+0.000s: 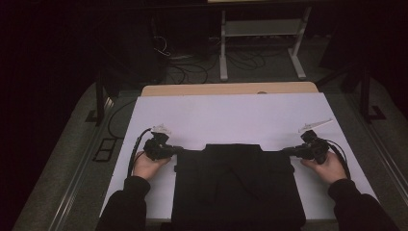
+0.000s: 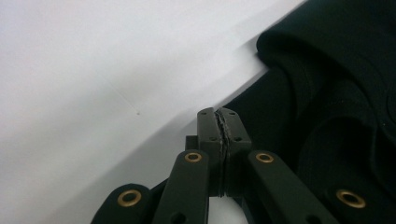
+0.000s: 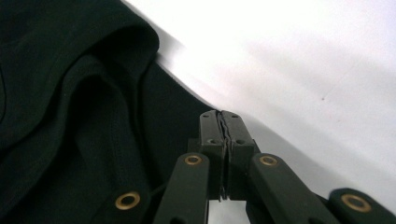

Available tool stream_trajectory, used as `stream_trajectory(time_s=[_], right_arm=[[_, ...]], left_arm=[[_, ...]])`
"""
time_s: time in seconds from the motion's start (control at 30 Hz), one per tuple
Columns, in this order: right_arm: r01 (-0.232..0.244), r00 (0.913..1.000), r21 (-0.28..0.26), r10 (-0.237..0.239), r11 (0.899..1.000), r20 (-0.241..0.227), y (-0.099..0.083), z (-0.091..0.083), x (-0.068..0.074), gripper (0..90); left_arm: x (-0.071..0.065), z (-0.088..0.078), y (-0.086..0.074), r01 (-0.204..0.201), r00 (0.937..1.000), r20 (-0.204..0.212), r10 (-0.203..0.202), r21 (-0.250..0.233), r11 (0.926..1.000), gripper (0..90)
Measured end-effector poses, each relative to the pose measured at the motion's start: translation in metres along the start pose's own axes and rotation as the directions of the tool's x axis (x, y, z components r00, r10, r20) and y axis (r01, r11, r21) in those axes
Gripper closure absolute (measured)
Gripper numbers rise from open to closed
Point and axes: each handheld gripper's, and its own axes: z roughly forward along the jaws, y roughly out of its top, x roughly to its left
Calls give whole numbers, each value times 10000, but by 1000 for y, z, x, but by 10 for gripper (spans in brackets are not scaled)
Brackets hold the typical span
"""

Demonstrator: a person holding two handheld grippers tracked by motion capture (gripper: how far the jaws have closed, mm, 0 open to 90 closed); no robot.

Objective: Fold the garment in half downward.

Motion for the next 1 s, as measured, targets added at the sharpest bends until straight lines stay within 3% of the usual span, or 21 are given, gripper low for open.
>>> stream_trajectory(time_s=[0.57, 0.87, 1.0], right_arm=[[343, 9957, -111, -332, 9994, 869, 8, 7, 4, 870], [469, 9941, -105, -456, 9988, 984, 19, 11, 3, 871], [469, 9937, -164, -450, 9988, 1025, 22, 14, 1, 871]], left_arm=[[2, -3, 4, -159, 9972, -730, 158, -11, 9999, 882], [5, -3, 8, -293, 9957, -882, 290, -17, 9996, 881], [9, -4, 11, -164, 9955, -938, 145, -189, 9997, 881]])
